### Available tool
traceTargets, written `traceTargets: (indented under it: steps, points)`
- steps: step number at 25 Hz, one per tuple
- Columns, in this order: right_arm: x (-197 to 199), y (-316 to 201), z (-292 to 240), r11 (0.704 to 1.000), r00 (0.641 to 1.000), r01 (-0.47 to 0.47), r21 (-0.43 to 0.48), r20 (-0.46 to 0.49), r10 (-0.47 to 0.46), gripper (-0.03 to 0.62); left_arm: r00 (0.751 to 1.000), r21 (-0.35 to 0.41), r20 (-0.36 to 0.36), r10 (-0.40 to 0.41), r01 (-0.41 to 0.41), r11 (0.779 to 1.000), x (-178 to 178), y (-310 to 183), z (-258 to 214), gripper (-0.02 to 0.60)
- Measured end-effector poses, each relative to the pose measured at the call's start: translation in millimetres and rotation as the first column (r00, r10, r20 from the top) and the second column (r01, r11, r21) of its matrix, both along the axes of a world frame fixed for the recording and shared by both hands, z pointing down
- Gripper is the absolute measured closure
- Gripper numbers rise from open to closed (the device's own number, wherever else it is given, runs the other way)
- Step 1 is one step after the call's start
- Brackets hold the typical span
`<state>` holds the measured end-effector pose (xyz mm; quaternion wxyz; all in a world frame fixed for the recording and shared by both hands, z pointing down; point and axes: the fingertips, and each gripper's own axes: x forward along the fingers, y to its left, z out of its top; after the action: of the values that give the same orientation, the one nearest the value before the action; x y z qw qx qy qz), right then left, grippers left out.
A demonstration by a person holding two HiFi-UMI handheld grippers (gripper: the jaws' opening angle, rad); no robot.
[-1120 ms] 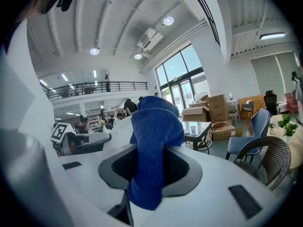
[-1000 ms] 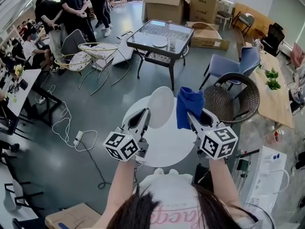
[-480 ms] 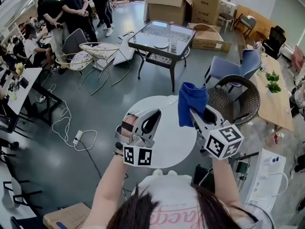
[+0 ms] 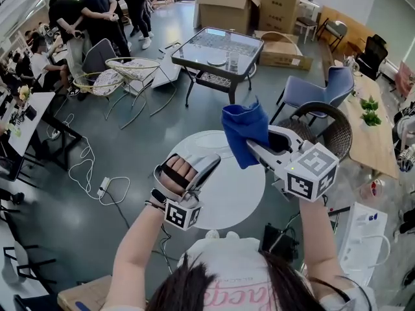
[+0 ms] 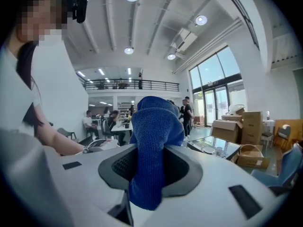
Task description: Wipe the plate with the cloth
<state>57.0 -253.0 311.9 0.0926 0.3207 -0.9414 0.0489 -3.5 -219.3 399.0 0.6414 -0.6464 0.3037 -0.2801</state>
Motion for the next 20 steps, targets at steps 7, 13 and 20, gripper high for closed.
traceTargets:
  steps: [7, 13, 20]
  points:
    - [-77, -32, 6, 0.944, 0.933, 0.291, -0.156, -0.174, -0.316, 0.461, 0.996, 0.032, 0.070, 0.053, -0.056, 0.998, 11, 13, 6, 0.558]
    - [-115, -32, 45, 0.797, 0.839, 0.412, -0.442, -0.157, -0.520, 0.461, 0.988, 0.052, 0.132, 0.083, -0.091, 0.995, 16, 19, 13, 0.558]
    - [-103, -33, 69, 0.769, 0.814, 0.385, -0.511, -0.205, -0.543, 0.461, 0.990, 0.052, 0.118, 0.073, -0.079, 0.995, 11, 24, 13, 0.557]
